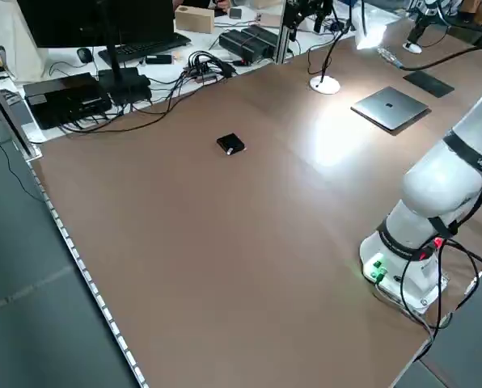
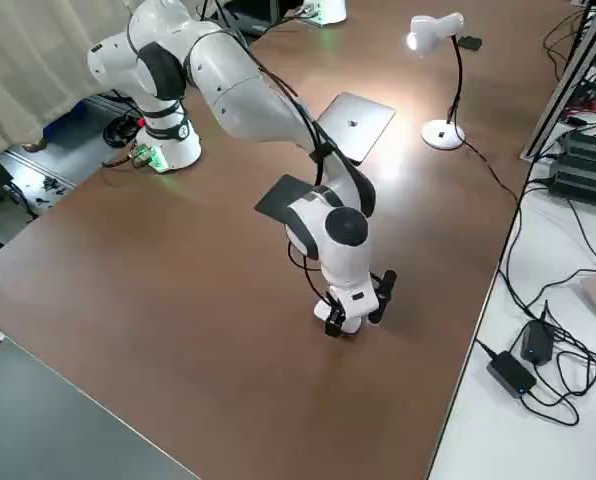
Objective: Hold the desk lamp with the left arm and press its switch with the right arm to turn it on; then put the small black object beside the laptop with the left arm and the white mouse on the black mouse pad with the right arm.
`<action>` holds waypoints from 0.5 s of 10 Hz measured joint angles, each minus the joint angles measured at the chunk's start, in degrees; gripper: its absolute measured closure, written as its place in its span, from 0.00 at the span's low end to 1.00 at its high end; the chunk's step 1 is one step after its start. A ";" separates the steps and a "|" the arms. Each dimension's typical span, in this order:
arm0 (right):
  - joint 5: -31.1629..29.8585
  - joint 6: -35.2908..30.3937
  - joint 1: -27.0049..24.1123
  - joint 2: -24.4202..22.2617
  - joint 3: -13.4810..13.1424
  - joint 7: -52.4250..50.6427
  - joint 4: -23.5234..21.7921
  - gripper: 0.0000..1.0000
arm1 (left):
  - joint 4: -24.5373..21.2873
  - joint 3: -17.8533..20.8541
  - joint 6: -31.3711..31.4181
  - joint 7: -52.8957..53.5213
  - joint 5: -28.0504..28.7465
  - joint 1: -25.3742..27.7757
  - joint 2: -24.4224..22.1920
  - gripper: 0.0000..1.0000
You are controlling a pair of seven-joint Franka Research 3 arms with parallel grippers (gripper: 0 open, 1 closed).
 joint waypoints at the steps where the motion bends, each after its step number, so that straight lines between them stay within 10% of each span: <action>1: 0.00 0.02 -0.03 0.00 -0.01 0.00 -0.01 0.32 | -0.71 -0.12 -1.73 0.00 0.29 0.97 -2.17 0.00; 5: 0.00 0.12 -0.07 -0.01 0.01 0.00 0.01 0.37 | -2.70 -3.24 -2.73 -0.36 1.57 3.11 -6.50 0.00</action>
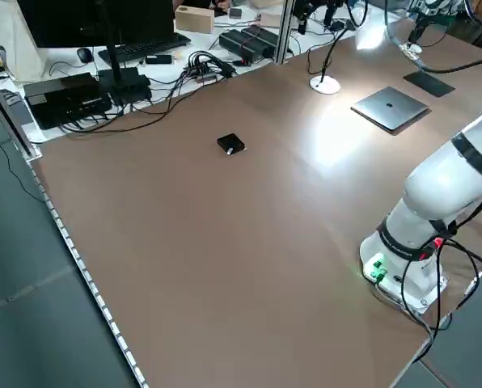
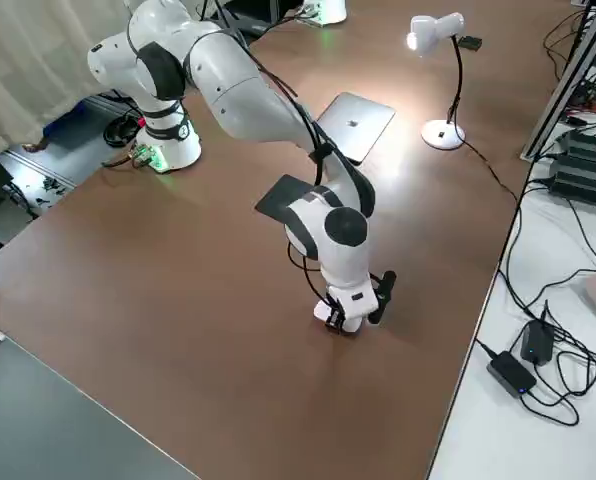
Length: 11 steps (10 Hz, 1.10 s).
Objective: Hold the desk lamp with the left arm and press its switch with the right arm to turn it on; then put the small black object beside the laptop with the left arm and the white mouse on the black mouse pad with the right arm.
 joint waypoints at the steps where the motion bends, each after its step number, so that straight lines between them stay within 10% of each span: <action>1: 0.01 0.12 0.03 -0.06 0.16 0.00 0.16 0.37 | 0.11 -0.06 0.07 -0.02 0.00 0.01 0.00 0.00; 3: 0.03 -3.06 1.03 -1.81 0.81 1.68 0.96 0.37 | 1.51 0.13 0.11 -0.02 0.05 0.26 0.35 0.00; 6: 0.03 -17.02 5.82 -9.53 1.17 9.02 -0.30 0.37 | 18.33 2.62 -10.10 0.38 2.54 0.90 10.44 0.00; 11: 0.04 -4.86 15.72 -32.01 1.39 24.04 -38.63 0.37 | 23.66 3.61 -12.92 0.39 4.17 0.75 15.72 0.01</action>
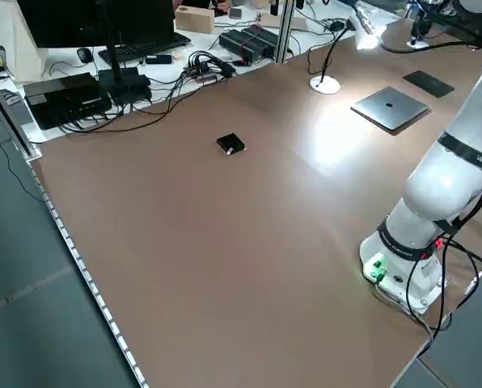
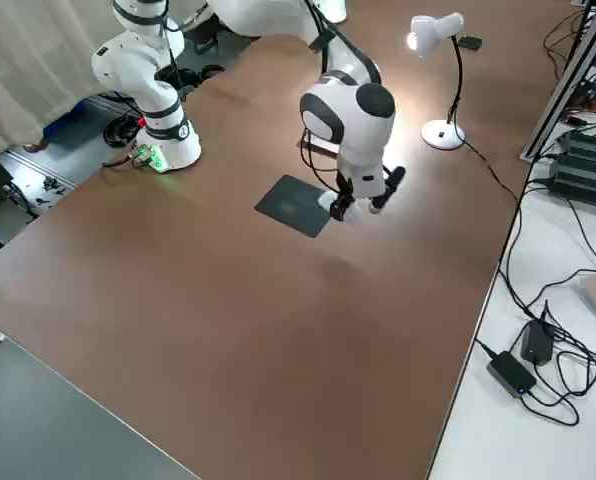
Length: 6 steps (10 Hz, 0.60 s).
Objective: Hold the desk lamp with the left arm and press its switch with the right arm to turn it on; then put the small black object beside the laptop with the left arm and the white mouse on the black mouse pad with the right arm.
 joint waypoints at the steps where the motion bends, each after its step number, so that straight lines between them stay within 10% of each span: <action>1: 0.00 2.96 0.98 -2.46 0.00 0.43 -5.62 0.37 | -0.01 0.03 0.00 0.00 0.00 -0.09 0.00 0.01; 6: 0.00 29.96 3.20 -5.74 0.05 0.47 -28.85 0.37 | -10.68 3.01 14.43 -0.20 0.34 -0.07 1.99 0.01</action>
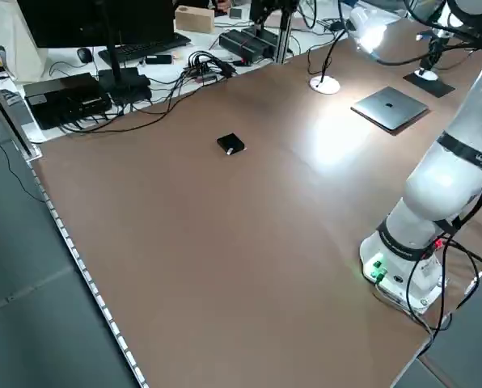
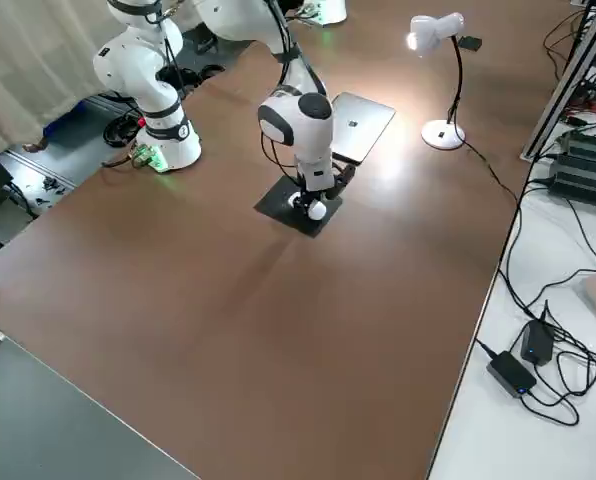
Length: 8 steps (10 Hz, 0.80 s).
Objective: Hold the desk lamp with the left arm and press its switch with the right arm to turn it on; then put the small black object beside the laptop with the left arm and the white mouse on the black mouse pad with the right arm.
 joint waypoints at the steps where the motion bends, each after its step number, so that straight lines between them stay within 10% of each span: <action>1: -0.03 1.80 0.22 -0.33 -0.04 -0.01 -1.23 0.37 | -2.42 0.91 3.88 0.00 0.01 -0.01 2.10 0.01; 8: -0.03 1.61 0.27 -0.82 -0.03 -0.03 -2.32 0.26 | -4.05 4.71 26.75 2.30 0.01 0.12 25.41 0.00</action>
